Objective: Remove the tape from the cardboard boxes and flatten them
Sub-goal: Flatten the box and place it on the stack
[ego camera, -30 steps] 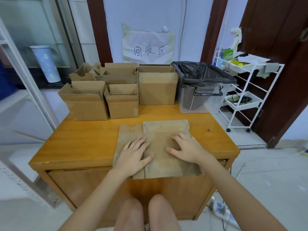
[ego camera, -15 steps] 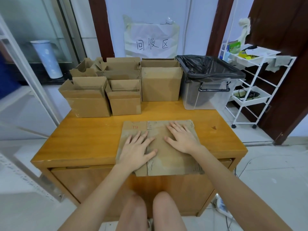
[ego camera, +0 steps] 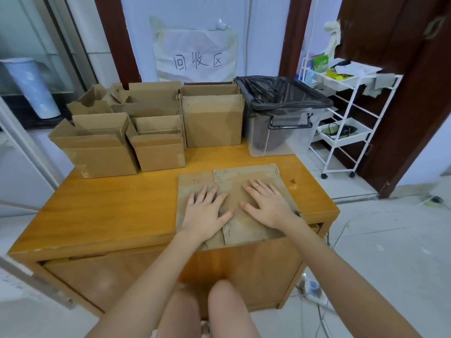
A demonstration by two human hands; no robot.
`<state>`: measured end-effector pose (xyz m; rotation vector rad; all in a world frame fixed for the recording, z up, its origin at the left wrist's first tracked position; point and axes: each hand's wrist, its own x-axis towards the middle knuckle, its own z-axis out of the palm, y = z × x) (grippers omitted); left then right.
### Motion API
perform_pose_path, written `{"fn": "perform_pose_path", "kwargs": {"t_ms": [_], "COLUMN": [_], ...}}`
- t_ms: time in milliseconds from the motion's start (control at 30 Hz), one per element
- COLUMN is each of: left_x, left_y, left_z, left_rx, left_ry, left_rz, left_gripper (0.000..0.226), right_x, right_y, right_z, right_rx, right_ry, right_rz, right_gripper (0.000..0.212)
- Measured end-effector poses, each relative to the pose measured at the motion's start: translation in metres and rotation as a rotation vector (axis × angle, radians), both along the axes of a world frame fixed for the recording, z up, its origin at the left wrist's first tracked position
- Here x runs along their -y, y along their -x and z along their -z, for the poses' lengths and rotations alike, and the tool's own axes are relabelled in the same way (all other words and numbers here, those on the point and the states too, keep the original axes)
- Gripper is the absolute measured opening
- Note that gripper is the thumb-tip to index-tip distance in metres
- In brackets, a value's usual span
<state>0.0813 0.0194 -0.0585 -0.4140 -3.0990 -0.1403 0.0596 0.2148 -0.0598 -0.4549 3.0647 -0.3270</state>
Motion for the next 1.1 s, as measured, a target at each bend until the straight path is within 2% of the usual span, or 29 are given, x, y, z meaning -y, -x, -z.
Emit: {"fn": "perform_pose_path", "kwargs": {"t_ms": [367,900,967,1067,1100], "left_x": [-0.072,-0.097,-0.097,-0.089,-0.086], "left_y": [0.035,0.07,0.075,0.078,0.077], "left_z": [-0.003,-0.004,-0.006,-0.016,-0.02], "left_rx": [0.041,0.039,0.085,0.295,0.332], "left_ry": [-0.061,-0.151,-0.32,-0.935,-1.076], "left_rz": [0.072,0.063,0.041,-0.071,-0.068], "left_gripper": [0.057,0.054,0.047,0.026,0.025], "right_x": [-0.072,-0.101,-0.103,-0.105,-0.105], "right_y": [0.018,0.053,0.052,0.049,0.048], "right_z": [-0.006,-0.004,-0.005,-0.007,-0.009], "right_rx": [0.004,-0.04,-0.072,-0.169,-0.195], "right_ry": [0.022,0.113,0.155,0.121,0.076], "right_rz": [0.092,0.11,0.12,0.137,0.134], "right_gripper": [0.059,0.055,0.053,0.048,0.046]}}
